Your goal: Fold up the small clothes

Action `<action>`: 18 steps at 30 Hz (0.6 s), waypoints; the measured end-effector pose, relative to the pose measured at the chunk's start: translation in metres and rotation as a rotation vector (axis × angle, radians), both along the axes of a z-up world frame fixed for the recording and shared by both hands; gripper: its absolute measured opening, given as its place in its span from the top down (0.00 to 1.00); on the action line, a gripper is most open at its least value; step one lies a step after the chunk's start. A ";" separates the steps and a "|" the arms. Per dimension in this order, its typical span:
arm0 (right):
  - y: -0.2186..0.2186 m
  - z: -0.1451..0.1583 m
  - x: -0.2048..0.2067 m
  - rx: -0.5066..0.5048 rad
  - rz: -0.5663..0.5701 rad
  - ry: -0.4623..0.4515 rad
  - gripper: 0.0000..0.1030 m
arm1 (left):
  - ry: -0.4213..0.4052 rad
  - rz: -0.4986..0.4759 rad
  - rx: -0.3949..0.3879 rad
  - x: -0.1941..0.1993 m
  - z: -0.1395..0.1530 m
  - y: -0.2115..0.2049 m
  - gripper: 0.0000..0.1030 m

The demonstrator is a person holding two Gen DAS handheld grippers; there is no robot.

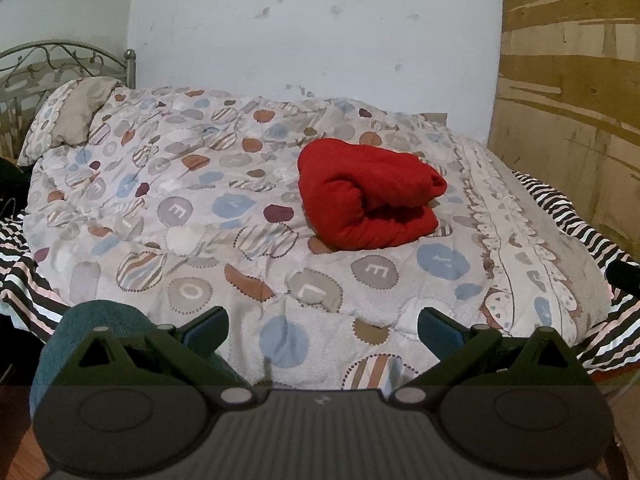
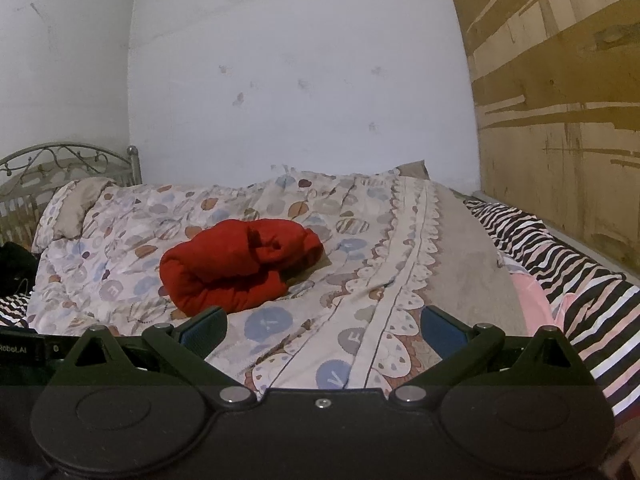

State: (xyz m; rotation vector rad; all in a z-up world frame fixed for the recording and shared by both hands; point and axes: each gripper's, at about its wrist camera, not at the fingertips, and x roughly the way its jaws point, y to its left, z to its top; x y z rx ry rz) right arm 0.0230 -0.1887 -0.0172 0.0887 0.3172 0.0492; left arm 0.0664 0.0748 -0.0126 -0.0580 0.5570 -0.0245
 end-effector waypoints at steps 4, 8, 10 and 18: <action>0.002 0.001 -0.001 -0.008 0.006 -0.004 0.00 | 0.000 0.005 0.000 0.000 0.000 0.000 0.01; 0.004 0.000 0.000 -0.012 0.013 0.004 0.00 | 0.003 0.009 -0.010 -0.001 -0.001 0.001 0.01; 0.005 -0.001 0.000 -0.013 0.018 0.007 0.00 | 0.002 0.009 -0.010 -0.001 -0.001 0.001 0.01; 0.008 -0.004 0.001 -0.014 0.025 0.017 0.00 | 0.001 0.011 -0.012 -0.002 -0.001 0.002 0.01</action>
